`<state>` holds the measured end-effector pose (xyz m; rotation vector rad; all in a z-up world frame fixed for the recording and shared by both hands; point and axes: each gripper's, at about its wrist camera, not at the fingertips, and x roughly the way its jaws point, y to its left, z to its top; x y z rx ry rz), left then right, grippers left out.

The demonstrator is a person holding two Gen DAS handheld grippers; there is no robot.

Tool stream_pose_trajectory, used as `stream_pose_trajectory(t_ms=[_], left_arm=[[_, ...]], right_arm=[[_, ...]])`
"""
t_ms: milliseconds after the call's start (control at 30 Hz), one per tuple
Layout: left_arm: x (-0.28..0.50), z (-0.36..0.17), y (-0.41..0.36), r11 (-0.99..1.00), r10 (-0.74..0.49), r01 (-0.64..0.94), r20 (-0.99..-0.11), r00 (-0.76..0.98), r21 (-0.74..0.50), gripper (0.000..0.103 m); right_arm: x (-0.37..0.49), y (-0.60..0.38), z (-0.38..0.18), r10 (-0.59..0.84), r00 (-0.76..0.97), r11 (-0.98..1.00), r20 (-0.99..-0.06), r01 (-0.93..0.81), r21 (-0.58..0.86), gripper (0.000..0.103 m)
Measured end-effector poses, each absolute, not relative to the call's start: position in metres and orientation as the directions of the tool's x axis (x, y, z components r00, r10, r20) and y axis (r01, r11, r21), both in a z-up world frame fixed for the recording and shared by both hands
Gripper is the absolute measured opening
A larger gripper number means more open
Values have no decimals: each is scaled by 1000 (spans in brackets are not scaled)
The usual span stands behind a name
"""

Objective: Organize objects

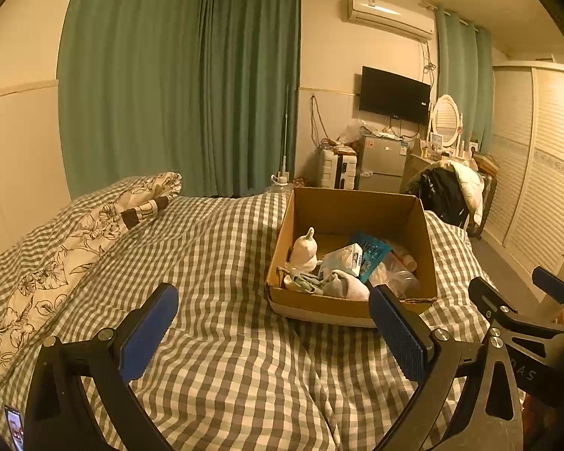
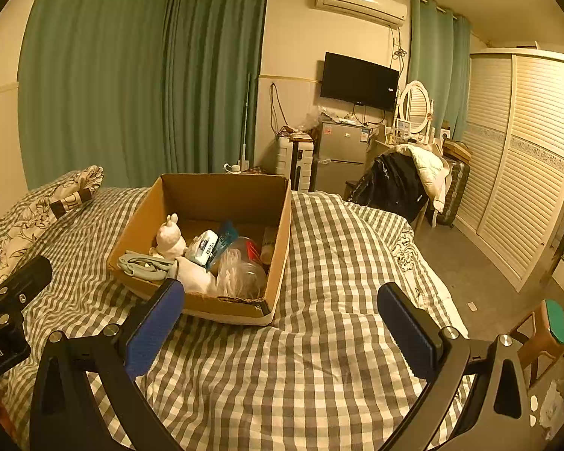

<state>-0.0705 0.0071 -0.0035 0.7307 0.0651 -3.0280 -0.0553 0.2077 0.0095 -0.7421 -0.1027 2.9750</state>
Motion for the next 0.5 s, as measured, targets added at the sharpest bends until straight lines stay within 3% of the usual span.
stream_pose_trajectory(t_ms=[500], left_arm=[[-71, -6, 8, -999, -10, 29, -473, -881, -32, 103]], right_arm=[[-56, 207, 6, 88, -874, -995, -477, -52, -87, 103]])
